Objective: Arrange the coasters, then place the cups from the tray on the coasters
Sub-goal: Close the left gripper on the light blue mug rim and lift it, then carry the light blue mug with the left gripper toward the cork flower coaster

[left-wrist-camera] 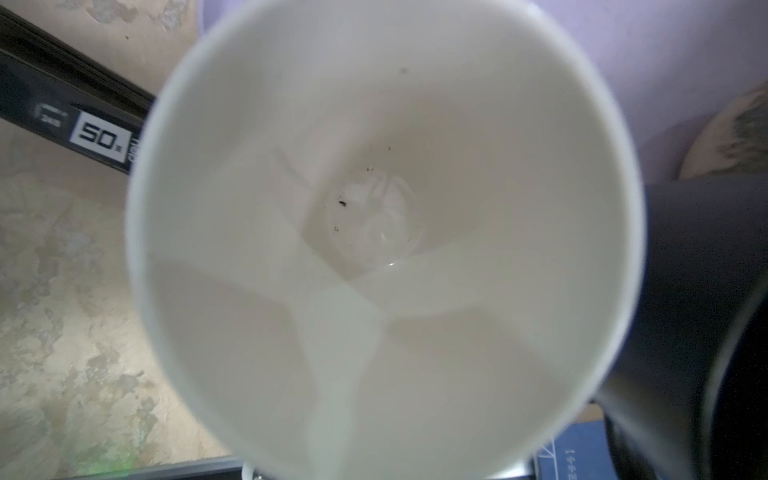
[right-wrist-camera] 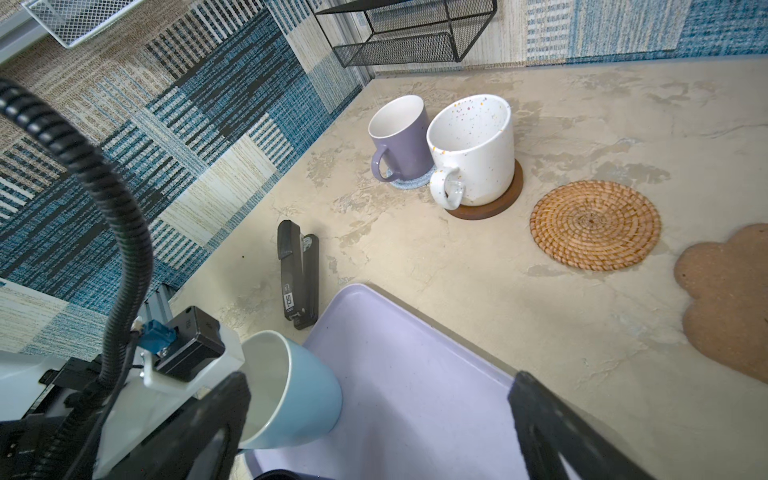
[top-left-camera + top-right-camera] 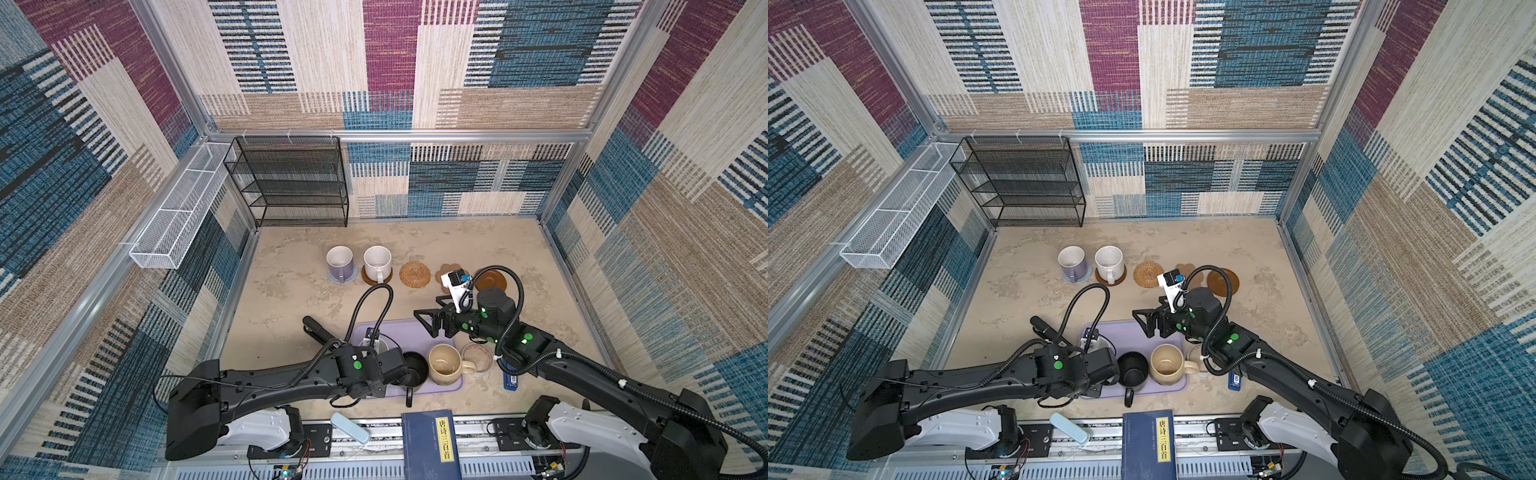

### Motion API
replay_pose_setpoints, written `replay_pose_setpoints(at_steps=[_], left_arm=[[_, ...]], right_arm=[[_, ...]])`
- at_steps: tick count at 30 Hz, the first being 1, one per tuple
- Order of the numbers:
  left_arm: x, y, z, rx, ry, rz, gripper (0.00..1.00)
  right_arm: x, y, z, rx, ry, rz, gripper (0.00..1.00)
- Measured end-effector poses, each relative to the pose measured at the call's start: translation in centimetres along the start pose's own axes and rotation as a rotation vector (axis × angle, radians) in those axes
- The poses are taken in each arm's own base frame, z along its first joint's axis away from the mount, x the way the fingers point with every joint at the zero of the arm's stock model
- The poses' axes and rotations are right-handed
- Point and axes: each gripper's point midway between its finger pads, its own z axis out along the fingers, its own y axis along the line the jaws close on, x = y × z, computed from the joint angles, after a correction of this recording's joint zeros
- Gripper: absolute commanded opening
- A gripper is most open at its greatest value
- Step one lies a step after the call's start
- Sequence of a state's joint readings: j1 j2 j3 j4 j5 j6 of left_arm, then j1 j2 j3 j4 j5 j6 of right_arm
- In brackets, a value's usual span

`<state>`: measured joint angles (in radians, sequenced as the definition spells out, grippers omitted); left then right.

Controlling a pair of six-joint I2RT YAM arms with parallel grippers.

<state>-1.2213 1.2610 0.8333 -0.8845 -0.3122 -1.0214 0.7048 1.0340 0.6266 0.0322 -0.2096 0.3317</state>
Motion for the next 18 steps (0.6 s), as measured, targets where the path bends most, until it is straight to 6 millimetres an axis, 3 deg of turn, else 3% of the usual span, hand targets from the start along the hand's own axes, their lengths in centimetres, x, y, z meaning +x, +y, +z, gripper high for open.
replay_pose_setpoints(at_steps=[10, 14, 18], left_arm=[[-3.2, 1.1, -2.9, 0.013, -0.069, -0.036, 0.00], [-6.1, 1.2, -5.0, 0.017, -0.116, -0.052, 0.00], [-9.7, 0.1, -7.1, 0.028, -0.175, -0.047, 0.00]], right_arm=[[-2.0, 1.3, -0.3, -0.059, -0.083, 0.007, 1.00], [-3.5, 1.6, 0.0, -0.064, -0.104, 0.008, 0.99], [-5.5, 1.4, -0.4, -0.070, -0.155, 0.004, 1.00]])
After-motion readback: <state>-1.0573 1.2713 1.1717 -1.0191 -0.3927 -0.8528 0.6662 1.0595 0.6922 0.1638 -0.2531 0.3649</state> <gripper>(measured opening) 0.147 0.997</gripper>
